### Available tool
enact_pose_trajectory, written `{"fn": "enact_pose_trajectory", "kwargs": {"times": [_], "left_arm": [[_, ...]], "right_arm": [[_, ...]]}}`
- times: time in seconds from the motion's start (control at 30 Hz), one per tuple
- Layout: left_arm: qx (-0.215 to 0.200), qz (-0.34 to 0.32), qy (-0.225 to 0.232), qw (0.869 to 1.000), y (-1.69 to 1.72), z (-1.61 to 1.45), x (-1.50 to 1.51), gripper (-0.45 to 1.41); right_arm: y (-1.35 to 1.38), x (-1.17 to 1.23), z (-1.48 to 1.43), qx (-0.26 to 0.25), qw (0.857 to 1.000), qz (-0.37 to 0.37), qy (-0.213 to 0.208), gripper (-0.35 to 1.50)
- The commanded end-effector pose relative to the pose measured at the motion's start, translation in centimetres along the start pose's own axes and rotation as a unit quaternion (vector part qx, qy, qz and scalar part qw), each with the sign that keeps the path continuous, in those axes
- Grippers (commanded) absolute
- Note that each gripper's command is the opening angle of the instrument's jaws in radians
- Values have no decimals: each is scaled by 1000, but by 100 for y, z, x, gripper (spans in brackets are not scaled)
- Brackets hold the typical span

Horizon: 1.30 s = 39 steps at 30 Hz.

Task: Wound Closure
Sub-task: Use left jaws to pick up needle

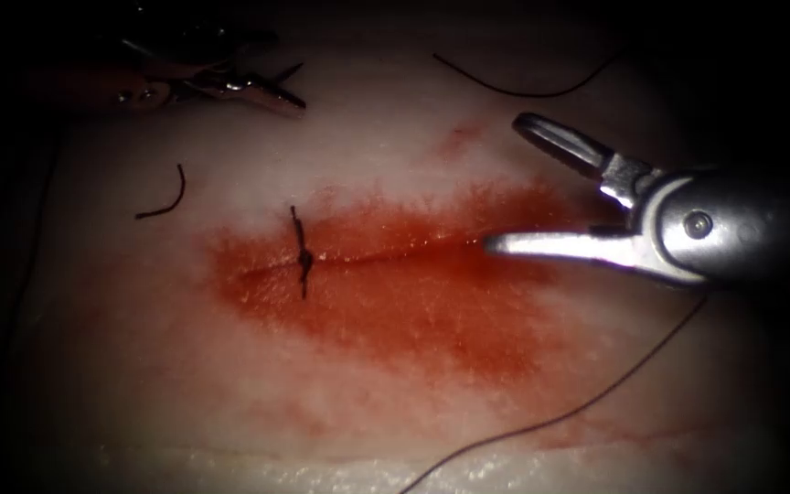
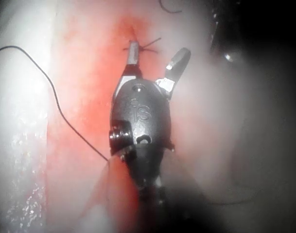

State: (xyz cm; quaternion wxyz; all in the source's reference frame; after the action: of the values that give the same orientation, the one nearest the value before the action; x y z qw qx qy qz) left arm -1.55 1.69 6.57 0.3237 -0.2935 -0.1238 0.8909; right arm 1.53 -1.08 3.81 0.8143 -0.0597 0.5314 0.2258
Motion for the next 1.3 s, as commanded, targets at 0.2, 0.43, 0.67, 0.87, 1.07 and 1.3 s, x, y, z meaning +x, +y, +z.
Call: {"fn": "enact_pose_trajectory", "kwargs": {"times": [0.2,0.43,0.67,0.87,1.07,1.3], "left_arm": [[-4,-26,-30,999,-9,11,0,34],[-6,-44,-60,997,-10,13,-2,34],[-7,-43,-96,994,-11,18,-7,62],[-3,-43,-105,994,-11,25,-12,24],[-22,-46,-102,994,-15,22,-7,-45],[-29,-35,-90,995,-17,19,-3,-45]], "right_arm": [[-5,-3,8,0,1000,-1,1,145],[-6,-4,8,0,1000,-1,1,147],[-7,-3,7,1,1000,-1,0,147],[-7,-3,7,1,1000,-1,0,147],[-7,-3,7,2,1000,-1,0,147],[-3,-4,1,5,1000,-1,1,143]]}}
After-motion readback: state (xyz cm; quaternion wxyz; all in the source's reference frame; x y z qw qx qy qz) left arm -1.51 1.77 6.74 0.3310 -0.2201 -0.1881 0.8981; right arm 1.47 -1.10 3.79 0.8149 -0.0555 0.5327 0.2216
